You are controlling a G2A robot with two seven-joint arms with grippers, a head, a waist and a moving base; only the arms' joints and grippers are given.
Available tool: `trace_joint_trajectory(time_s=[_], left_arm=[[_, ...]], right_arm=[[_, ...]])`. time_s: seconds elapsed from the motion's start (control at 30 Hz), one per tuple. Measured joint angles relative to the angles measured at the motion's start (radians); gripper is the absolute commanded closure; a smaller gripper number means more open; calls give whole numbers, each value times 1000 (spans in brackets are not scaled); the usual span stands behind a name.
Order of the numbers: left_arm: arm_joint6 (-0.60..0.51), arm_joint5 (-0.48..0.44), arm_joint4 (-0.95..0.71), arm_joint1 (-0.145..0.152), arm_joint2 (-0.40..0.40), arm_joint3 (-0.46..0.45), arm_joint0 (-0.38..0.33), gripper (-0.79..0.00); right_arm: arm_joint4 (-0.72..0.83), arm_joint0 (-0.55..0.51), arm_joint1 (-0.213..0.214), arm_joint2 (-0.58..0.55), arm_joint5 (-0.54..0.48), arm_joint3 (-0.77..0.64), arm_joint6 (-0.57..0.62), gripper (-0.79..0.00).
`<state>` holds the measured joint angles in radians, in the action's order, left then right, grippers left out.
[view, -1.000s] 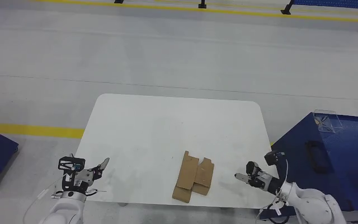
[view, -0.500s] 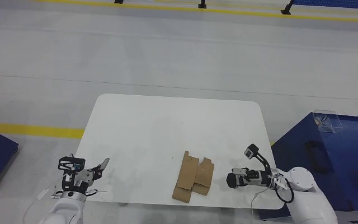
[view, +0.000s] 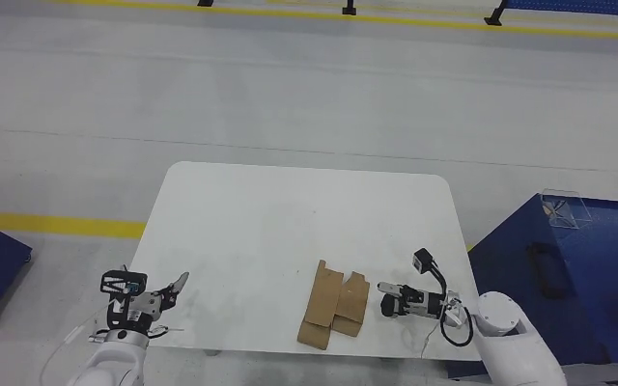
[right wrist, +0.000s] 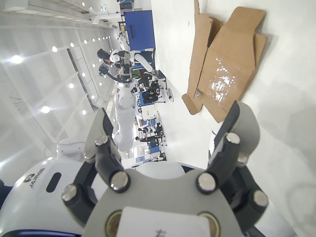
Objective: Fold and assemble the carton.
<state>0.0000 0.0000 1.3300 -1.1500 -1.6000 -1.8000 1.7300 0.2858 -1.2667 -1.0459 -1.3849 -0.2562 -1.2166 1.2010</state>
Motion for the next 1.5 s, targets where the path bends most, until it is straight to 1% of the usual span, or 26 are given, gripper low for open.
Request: trace_joint_trajectory(time_s=[0.23,0.3,0.33,0.4,0.43,0.47,0.5,0.57,0.63,0.67,0.73,0.77,0.83,0.87,0.93,1.07,1.13,1.17,1.23,1.3,1.37,1.4,1.47,1.5], left_arm=[[-1,1,0,0,0,-1,-2,-785],[-28,-8,-23,-6,22,-23,-16,-785],[-58,-33,-60,-9,38,-40,-26,-785],[-162,-103,-220,-16,69,-69,-58,-785],[-213,-122,-314,-19,82,-73,-76,-785],[-285,-136,-442,-22,101,-69,-104,-785],[-334,-141,-525,-24,117,-61,-128,-785],[-417,-139,-652,-29,157,-27,-184,-785],[-459,-132,-725,-35,192,1,-225,-785],[-500,-123,-796,-38,207,18,-250,-785],[-568,-91,-910,-41,194,37,-286,-785],[-583,-49,-954,-41,165,46,-298,-785],[-543,-5,-957,-41,150,48,-300,-785],[-498,-10,-939,-42,155,48,-299,-785],[-469,-24,-930,-42,159,47,-298,-785],[-472,-25,-932,-42,159,47,-298,-785],[-498,-42,-958,-44,176,55,-300,-785],[-537,-55,-1007,-46,193,70,-317,-785],[-606,-83,-1103,-52,232,106,-358,-785],[-718,-109,-1256,-62,280,179,-425,-785],[-846,-130,-1412,-71,325,271,-502,-785],[-888,-144,-1456,-75,346,313,-534,-785],[-947,-169,-1510,-87,401,418,-606,-785],[-955,-179,-1512,-93,426,463,-635,-785]], right_arm=[[-2,-5,4,3,-21,12,4,-785],[3,-1,5,8,-24,22,10,-785],[8,1,4,11,-23,28,15,-785],[29,9,2,24,-17,45,28,-785],[38,14,1,29,-18,53,30,-785],[50,19,-1,35,-20,63,31,-785],[56,22,-2,41,-22,70,34,-785],[64,30,-4,51,-27,85,43,-785],[68,37,-4,57,-29,96,46,-785],[71,42,-5,61,-29,103,46,-785],[73,48,-6,68,-27,111,44,-785],[74,52,-7,75,-19,116,49,-785],[75,53,-7,80,-11,118,60,-785],[75,53,-7,80,-10,118,62,-785],[75,53,-7,79,-11,118,62,-785],[65,51,-7,77,-15,116,51,-785],[31,41,-9,79,-31,100,-12,-785],[29,33,-12,83,-33,89,-64,-785],[46,31,-13,85,-39,83,-116,-785],[26,31,-15,93,-53,82,-156,-785],[14,33,-18,105,-56,86,-176,-785],[13,35,-19,109,-54,90,-180,-785],[4,43,-22,121,-51,103,-193,-785],[-2,47,-23,127,-50,109,-196,-785]])
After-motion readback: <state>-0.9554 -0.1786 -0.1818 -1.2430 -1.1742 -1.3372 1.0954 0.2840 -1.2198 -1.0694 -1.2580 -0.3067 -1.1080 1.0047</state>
